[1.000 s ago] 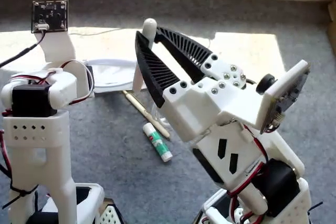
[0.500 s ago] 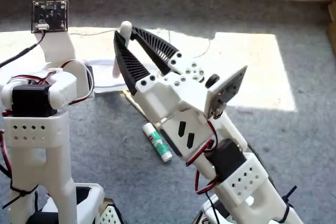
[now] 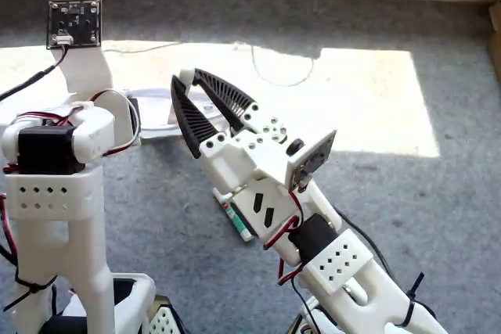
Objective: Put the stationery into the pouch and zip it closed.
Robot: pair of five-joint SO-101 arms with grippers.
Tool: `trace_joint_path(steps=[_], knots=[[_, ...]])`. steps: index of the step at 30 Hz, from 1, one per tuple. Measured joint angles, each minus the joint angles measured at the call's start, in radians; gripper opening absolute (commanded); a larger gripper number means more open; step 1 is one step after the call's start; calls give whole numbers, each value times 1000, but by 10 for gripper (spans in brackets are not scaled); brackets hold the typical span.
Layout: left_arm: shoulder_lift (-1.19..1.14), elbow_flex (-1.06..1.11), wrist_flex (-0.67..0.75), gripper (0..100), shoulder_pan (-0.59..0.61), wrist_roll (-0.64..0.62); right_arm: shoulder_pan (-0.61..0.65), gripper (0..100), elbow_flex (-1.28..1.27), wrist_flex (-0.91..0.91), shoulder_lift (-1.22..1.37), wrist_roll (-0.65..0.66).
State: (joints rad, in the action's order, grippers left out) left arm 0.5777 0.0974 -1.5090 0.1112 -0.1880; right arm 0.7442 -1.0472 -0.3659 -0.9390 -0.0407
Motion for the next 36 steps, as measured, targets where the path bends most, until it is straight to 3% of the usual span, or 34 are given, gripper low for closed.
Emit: trace_joint_path(steps=[13, 28, 33, 36], knots=[[0, 0, 0, 7, 0, 0, 57, 5, -230, -301, 0, 0], [0, 0, 0, 7, 0, 0, 57, 11, -230, -308, 77, -137], [0, 0, 0, 7, 0, 0, 57, 122, -230, -308, 133, -138], [0, 0, 0, 7, 0, 0, 61, 127, -230, -308, 133, -138]])
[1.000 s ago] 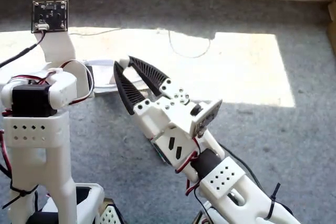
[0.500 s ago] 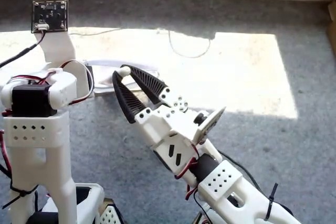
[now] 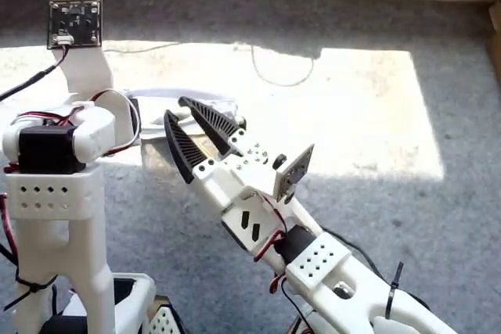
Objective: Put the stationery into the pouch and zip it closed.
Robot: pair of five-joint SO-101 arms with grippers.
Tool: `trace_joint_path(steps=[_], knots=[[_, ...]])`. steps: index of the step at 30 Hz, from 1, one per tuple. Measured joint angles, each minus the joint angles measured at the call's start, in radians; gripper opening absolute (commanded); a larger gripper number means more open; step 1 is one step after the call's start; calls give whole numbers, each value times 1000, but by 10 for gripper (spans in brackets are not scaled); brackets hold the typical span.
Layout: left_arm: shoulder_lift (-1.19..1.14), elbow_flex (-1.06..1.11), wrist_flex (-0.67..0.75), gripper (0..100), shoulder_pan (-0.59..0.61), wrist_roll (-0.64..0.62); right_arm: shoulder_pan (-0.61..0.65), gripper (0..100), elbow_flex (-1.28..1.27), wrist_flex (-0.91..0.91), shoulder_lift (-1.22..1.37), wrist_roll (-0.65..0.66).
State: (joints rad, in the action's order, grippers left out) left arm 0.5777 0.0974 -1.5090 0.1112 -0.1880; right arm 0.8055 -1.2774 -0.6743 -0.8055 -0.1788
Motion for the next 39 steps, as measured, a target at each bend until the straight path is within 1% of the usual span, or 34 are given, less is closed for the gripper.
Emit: trace_joint_path(steps=[5, 10, 13, 14, 18, 21, 25, 30, 33, 39], knots=[[0, 0, 0, 7, -2, 0, 18, 127, 0, 0, 0, 0], [0, 0, 0, 7, -2, 0, 77, 127, 0, 0, -3, 98], [0, 0, 0, 7, -2, 0, 81, 127, 0, 6, -41, 112], [0, 0, 0, 7, -2, 0, 81, 127, 0, 34, -64, 115], [0, 0, 0, 7, 5, 0, 81, 127, 0, 250, -187, 118], [0, 0, 0, 7, 37, 0, 61, 127, 2, 436, -304, 118], [0, 0, 0, 7, 97, 0, -25, 127, 71, 715, -434, 118], [0, 0, 0, 7, 161, 0, -132, 127, 215, 1049, -465, 118], [0, 0, 0, 7, 201, 0, -153, 127, 276, 1157, -437, 118], [0, 0, -2, 7, 276, 0, -158, 127, 371, 1292, -265, 118]])
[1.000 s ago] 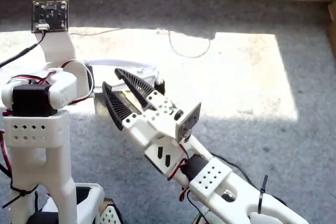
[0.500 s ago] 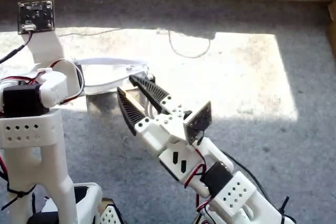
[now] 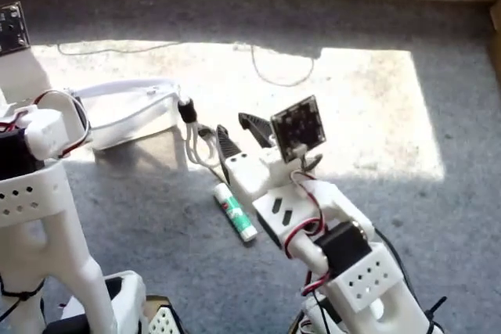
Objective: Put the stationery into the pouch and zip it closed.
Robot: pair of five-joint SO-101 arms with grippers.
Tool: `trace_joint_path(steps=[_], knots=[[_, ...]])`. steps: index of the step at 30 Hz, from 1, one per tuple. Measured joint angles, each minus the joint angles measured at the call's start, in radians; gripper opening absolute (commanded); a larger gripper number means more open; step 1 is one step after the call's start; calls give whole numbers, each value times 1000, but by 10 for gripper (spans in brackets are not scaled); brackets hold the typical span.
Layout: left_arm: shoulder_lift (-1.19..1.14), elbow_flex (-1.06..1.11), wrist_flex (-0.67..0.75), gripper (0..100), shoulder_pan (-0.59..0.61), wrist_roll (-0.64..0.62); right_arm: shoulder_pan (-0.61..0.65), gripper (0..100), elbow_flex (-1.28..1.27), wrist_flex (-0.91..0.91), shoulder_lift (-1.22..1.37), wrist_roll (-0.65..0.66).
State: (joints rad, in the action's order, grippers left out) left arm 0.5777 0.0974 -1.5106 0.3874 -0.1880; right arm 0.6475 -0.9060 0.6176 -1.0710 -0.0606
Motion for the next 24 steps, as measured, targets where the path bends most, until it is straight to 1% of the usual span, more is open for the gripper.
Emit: trace_joint_path(steps=[7, 14, 18, 24], knots=[[0, 0, 0, 7, 63, 0, 0, 127, 150, 209, 184, 0], [0, 0, 0, 7, 69, 0, 0, 127, 270, 373, 304, 0], [0, 0, 0, 7, 89, 0, 0, 127, 307, 430, 411, 0], [0, 0, 0, 7, 143, 0, 0, 127, 321, 437, 557, 0]])
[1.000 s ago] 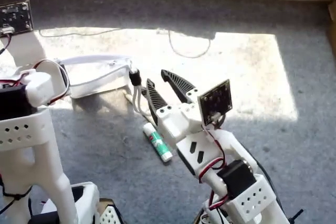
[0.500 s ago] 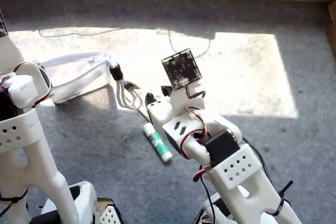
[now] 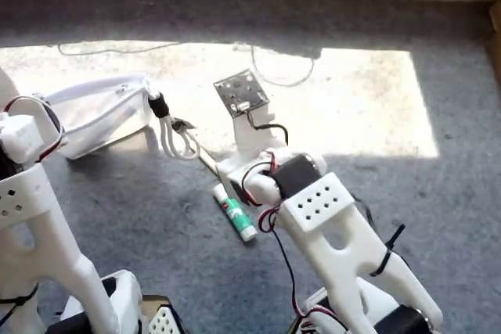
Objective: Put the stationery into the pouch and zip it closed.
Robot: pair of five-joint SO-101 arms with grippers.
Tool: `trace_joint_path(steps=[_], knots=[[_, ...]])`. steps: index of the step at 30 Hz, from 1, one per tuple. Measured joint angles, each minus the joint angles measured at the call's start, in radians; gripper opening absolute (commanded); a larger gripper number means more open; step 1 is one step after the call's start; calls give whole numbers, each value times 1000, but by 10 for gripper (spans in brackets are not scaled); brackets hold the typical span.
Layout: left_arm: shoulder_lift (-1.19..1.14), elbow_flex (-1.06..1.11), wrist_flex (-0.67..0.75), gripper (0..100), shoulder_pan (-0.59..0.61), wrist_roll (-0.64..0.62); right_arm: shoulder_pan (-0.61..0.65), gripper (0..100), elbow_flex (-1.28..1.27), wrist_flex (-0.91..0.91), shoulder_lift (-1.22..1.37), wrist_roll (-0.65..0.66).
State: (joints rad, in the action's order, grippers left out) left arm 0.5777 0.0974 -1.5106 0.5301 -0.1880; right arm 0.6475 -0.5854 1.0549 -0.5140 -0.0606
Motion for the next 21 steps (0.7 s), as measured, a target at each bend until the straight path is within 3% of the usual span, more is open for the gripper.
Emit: trace_joint_path(steps=[21], knots=[[0, 0, 0, 7, 17, 0, 126, 127, 34, -89, 411, 3]])
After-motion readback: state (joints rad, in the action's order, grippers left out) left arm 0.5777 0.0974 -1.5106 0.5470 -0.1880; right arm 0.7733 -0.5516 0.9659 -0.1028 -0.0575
